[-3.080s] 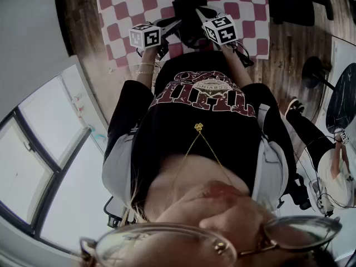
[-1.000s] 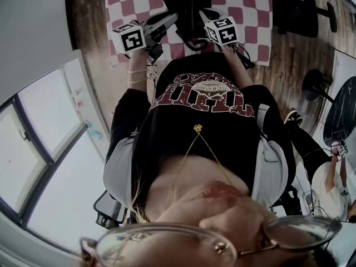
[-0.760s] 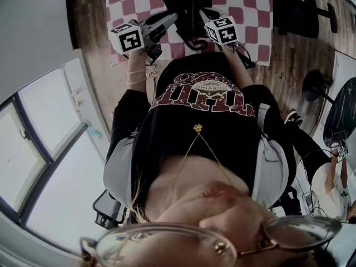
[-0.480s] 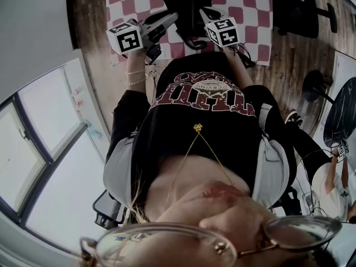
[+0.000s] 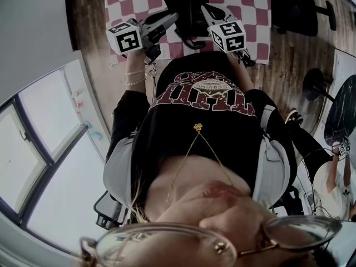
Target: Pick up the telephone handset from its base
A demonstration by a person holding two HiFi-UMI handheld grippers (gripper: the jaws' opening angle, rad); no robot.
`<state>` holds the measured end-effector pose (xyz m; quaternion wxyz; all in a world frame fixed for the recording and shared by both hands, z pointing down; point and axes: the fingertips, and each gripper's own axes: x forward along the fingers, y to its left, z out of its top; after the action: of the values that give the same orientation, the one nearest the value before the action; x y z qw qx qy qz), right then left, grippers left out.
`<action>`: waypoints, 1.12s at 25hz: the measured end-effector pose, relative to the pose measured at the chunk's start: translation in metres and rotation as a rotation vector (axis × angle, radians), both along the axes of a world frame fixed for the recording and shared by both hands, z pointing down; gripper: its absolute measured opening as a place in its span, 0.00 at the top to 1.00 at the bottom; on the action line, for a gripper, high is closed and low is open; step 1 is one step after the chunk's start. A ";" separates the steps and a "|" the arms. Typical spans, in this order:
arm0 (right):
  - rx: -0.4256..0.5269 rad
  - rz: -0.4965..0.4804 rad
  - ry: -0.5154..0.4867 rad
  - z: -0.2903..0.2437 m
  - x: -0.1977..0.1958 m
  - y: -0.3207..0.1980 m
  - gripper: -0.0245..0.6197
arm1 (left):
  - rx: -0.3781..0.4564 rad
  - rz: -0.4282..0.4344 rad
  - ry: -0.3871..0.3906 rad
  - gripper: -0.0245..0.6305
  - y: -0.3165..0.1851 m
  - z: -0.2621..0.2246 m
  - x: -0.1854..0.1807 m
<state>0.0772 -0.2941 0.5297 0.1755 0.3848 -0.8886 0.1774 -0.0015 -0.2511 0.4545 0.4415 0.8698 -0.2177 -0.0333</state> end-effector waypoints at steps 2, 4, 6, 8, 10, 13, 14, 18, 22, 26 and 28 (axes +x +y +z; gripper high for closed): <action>0.006 0.003 -0.014 -0.005 0.002 0.001 0.93 | 0.003 0.005 0.003 0.85 0.001 -0.001 0.002; 0.010 0.005 -0.028 -0.009 0.002 0.002 0.93 | 0.004 0.011 0.005 0.85 0.002 -0.002 0.005; 0.013 0.005 -0.038 -0.012 0.003 0.003 0.93 | 0.006 0.018 0.006 0.85 0.003 -0.002 0.007; 0.018 0.003 -0.042 -0.014 0.003 0.004 0.93 | 0.009 0.025 0.008 0.85 0.004 -0.003 0.010; 0.022 0.004 -0.044 -0.016 0.004 0.004 0.93 | 0.011 0.031 0.009 0.85 0.004 -0.003 0.012; 0.022 0.007 -0.048 -0.017 0.005 0.004 0.93 | 0.014 0.041 0.010 0.85 0.005 -0.004 0.015; 0.022 0.008 -0.050 -0.017 0.005 0.004 0.93 | 0.014 0.042 0.011 0.85 0.005 -0.003 0.015; 0.021 0.007 -0.051 -0.018 0.007 0.004 0.93 | 0.013 0.044 0.011 0.85 0.006 -0.003 0.017; 0.019 0.007 -0.049 -0.018 0.006 0.004 0.93 | 0.012 0.046 0.011 0.85 0.007 -0.002 0.016; 0.019 0.010 -0.052 -0.018 0.006 0.004 0.93 | 0.011 0.046 0.014 0.85 0.007 -0.002 0.016; 0.020 0.012 -0.058 -0.019 0.007 0.003 0.93 | 0.009 0.046 0.016 0.85 0.008 -0.001 0.016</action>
<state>0.0838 -0.2908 0.5107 0.1446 0.3867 -0.8927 0.1809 0.0144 -0.2435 0.4532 0.4401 0.8762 -0.1939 -0.0309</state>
